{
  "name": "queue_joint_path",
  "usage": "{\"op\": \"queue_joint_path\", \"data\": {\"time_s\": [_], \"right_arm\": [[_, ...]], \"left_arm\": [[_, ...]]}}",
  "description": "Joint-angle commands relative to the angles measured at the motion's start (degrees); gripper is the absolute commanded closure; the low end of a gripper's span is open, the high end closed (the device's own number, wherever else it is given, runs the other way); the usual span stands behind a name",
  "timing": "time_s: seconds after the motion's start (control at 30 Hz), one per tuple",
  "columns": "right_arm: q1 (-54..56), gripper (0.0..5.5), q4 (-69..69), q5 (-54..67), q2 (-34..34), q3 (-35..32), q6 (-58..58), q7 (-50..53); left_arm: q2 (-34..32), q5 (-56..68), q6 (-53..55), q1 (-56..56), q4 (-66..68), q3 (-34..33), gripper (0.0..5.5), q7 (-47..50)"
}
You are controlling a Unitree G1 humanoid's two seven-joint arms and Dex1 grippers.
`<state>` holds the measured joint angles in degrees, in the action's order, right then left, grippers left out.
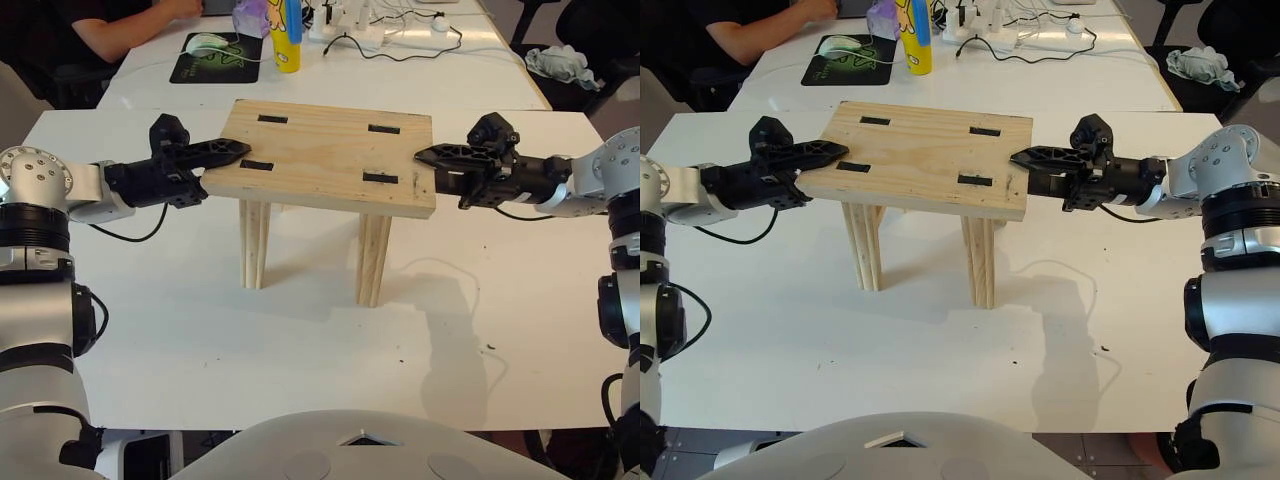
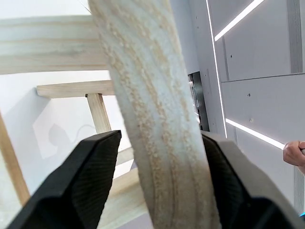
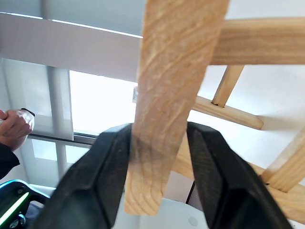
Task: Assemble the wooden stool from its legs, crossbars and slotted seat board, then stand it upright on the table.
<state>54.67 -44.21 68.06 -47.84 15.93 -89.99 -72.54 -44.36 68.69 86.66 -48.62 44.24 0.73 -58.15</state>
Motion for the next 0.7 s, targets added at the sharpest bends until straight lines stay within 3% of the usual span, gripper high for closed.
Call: {"op": "queue_joint_path", "data": {"time_s": [0.03, 0.17, 0.33, 0.43, 0.53, 0.6, 0.7], "right_arm": [[-0.11, 2.64, -2.92, -2.99, 0.55, -4.64, -1.39, -4.16], [-1.74, 2.00, -2.14, -1.44, -1.36, -6.45, -2.48, -9.74], [-10.28, 1.27, 3.21, -0.22, -6.77, -8.55, -2.47, -14.75], [-17.58, 0.79, 6.38, -1.71, -9.19, -12.50, -1.82, -15.26], [-25.75, 0.33, 11.91, -4.61, -10.14, -14.48, 3.55, -14.74], [-33.66, 0.33, 19.84, -6.76, -10.13, -16.63, 10.29, -14.01], [-50.17, 0.33, 39.18, -9.36, -12.18, -18.96, 19.50, -14.80]], "left_arm": [[0.85, -2.78, -0.29, -0.94, 2.29, -5.56, 1.89, -1.35], [0.94, -2.98, -0.32, -0.98, 3.76, -12.75, 1.30, -1.63], [-3.90, -4.22, 0.19, 5.42, 1.26, -20.17, 0.61, -2.98], [-8.48, -7.92, -4.41, 17.17, -3.47, -21.47, 0.17, -7.10], [-9.71, -12.85, -14.91, 29.20, -7.38, -23.14, 0.10, -10.41], [-7.56, -12.53, -18.77, 39.95, -18.27, -27.45, 0.10, -10.67], [-6.52, -14.90, -24.61, 54.81, -35.38, -26.13, 0.10, -13.60]]}}
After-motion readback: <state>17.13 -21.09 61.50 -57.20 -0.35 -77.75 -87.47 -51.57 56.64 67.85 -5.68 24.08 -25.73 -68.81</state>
